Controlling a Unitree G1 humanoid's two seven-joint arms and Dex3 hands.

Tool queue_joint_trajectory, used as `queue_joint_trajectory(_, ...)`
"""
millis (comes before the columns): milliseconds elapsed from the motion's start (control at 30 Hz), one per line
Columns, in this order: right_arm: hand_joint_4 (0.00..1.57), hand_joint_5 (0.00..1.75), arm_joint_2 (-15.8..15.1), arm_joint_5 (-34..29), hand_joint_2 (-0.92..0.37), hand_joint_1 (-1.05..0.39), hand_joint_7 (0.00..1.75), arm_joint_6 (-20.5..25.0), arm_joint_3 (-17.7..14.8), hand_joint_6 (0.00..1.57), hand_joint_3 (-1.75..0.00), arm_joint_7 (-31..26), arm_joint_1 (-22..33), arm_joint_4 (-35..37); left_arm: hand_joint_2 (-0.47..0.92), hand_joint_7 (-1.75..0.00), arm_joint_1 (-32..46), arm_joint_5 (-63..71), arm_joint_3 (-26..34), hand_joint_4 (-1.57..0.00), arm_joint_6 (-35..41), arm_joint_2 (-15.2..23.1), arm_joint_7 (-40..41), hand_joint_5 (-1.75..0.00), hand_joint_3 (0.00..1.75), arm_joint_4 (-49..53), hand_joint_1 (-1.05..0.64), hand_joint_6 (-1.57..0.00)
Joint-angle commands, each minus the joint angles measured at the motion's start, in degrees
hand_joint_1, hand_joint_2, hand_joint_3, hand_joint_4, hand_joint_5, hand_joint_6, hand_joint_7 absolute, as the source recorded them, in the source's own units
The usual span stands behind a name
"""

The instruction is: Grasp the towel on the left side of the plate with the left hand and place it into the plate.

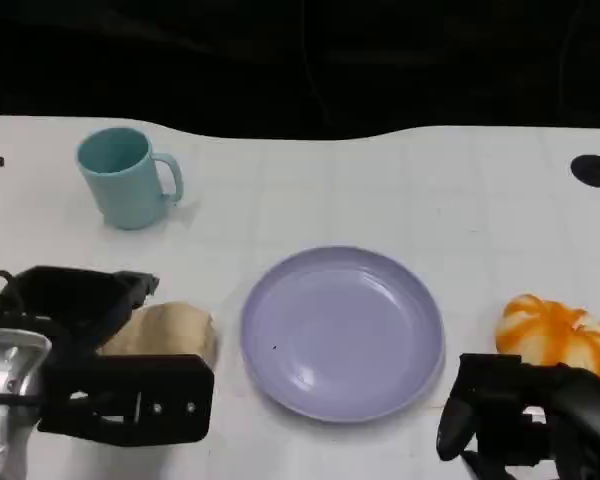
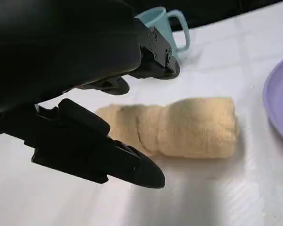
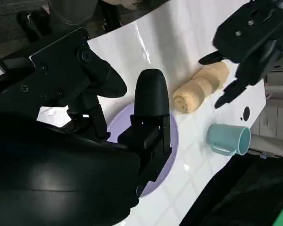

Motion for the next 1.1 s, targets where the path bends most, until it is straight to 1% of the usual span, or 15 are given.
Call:
queue_joint_trajectory(33, 0.75, 1.73, -0.3, 0.5, -0.51, -0.06, 1.48, -0.2, -0.5, 0.65, -1.17, 0.1, 0.5, -0.4, 0.88, -0.02, -2.3, 0.8, -1.2, -0.43, -2.2, -2.1, 2.6, -0.12, 0.00, 7.9, -0.64, -0.34)
queue_joint_trajectory(167, 0.76, 1.72, -0.6, 0.0, -0.50, -0.06, 1.48, 0.0, -0.1, 0.65, -1.16, -0.1, 0.5, -1.0, 0.90, -0.03, -3.7, 0.6, -2.0, -0.49, -5.2, -3.9, 6.2, -0.09, 0.01, 15.4, -0.60, -0.41)
queue_joint_trajectory(267, 0.76, 1.72, -0.6, 0.0, -0.51, -0.06, 1.47, 0.1, -0.2, 0.66, -1.16, -0.1, 0.5, -1.3, 0.92, -0.08, -3.7, -0.3, -1.6, -0.66, -8.6, -4.9, 11.6, -0.15, 0.09, 19.5, -0.48, -0.58)
queue_joint_trajectory(333, 0.76, 1.72, -0.6, 0.1, -0.51, -0.06, 1.47, 0.2, -0.2, 0.66, -1.16, -0.1, 0.5, -1.4, 0.92, -0.04, -3.3, -1.2, -1.0, -0.73, -11.2, -5.2, 15.2, -0.60, 0.16, 21.4, -0.37, -0.82)
queue_joint_trajectory(400, 0.76, 1.72, -0.8, 0.1, -0.50, -0.07, 1.47, 0.5, -0.3, 0.66, -1.17, -0.1, 0.3, -1.4, 0.92, -0.07, -2.5, -2.9, 0.3, -0.77, -13.6, -5.7, 19.4, -0.77, 0.24, 22.7, -0.31, -0.96)
queue_joint_trajectory(467, 0.76, 1.72, -0.9, 0.0, -0.50, -0.08, 1.47, 0.5, -0.2, 0.66, -1.16, -0.1, 0.2, -1.4, 0.92, -0.21, -2.2, -3.9, 0.9, -0.76, -15.9, -5.7, 22.7, -1.27, 0.31, 24.0, -0.26, -1.11)
queue_joint_trajectory(500, 0.76, 1.72, -0.8, 0.0, -0.50, -0.08, 1.47, 0.4, -0.3, 0.66, -1.16, 0.0, 0.2, -1.3, 0.92, -0.40, -2.1, -4.3, 1.1, -0.73, -17.3, -5.6, 24.5, -1.43, 0.32, 24.6, -0.25, -1.06)
queue_joint_trajectory(533, 0.76, 1.73, -0.7, 0.1, -0.50, -0.07, 1.47, 0.3, -0.3, 0.66, -1.16, 0.0, 0.2, -1.2, 0.92, -1.11, -1.9, -4.5, 1.3, -0.78, -18.3, -5.4, 26.0, -1.62, 0.31, 24.9, -0.25, -0.83)
queue_joint_trajectory(567, 0.76, 1.73, -0.8, 0.1, -0.50, -0.07, 1.47, 0.2, -0.3, 0.66, -1.16, 0.0, 0.2, -1.1, 0.92, -1.42, -1.5, -4.5, 1.8, -0.80, -18.6, -5.4, 27.3, -1.68, 0.31, 24.4, -0.25, -0.71)
queue_joint_trajectory(600, 0.76, 1.73, -0.9, 0.0, -0.50, -0.07, 1.47, 0.1, -0.3, 0.66, -1.16, 0.1, 0.2, -1.0, 0.92, -1.61, -1.2, -4.4, 2.1, -0.82, -18.8, -5.4, 28.3, -1.72, 0.32, 23.8, -0.24, -0.64)
queue_joint_trajectory(700, 0.76, 1.73, -0.9, -0.1, -0.50, -0.07, 1.47, -0.3, -0.4, 0.66, -1.17, 0.2, 0.2, -0.7, 0.91, -1.73, -0.2, -4.1, 3.2, -0.83, -18.8, -5.6, 30.4, -1.74, 0.32, 21.1, -0.24, -0.58)
queue_joint_trajectory(867, 0.77, 1.72, -0.8, -0.2, -0.49, -0.07, 1.47, -0.8, -0.2, 0.67, -1.17, 0.3, 0.4, -0.4, 0.89, -1.67, 1.2, -4.6, 5.4, -0.80, -19.3, -6.4, 33.0, -1.75, 0.32, 16.4, -0.27, -0.56)
queue_joint_trajectory(1033, 0.77, 1.71, -1.1, -0.5, -0.50, -0.08, 1.46, -0.4, 0.0, 0.67, -1.16, 0.1, 0.4, -0.8, 0.87, -1.74, 1.9, -4.3, 7.4, -0.83, -18.0, -8.0, 34.1, -1.75, 0.27, 11.7, -0.25, -0.54)
queue_joint_trajectory(1067, 0.76, 1.71, -1.0, -0.4, -0.50, -0.08, 1.46, -0.2, -0.1, 0.67, -1.15, 0.1, 0.4, -0.9, 0.88, -1.75, 1.8, -4.4, 7.8, -0.83, -17.6, -8.4, 33.8, -1.75, 0.27, 10.5, -0.24, -0.55)
queue_joint_trajectory(1100, 0.76, 1.71, -1.0, -0.4, -0.51, -0.08, 1.46, -0.1, -0.1, 0.67, -1.15, 0.1, 0.3, -1.0, 0.83, -1.75, 1.8, -4.8, 8.2, -0.84, -17.5, -8.8, 33.4, -1.75, 0.37, 9.3, -0.23, -0.56)
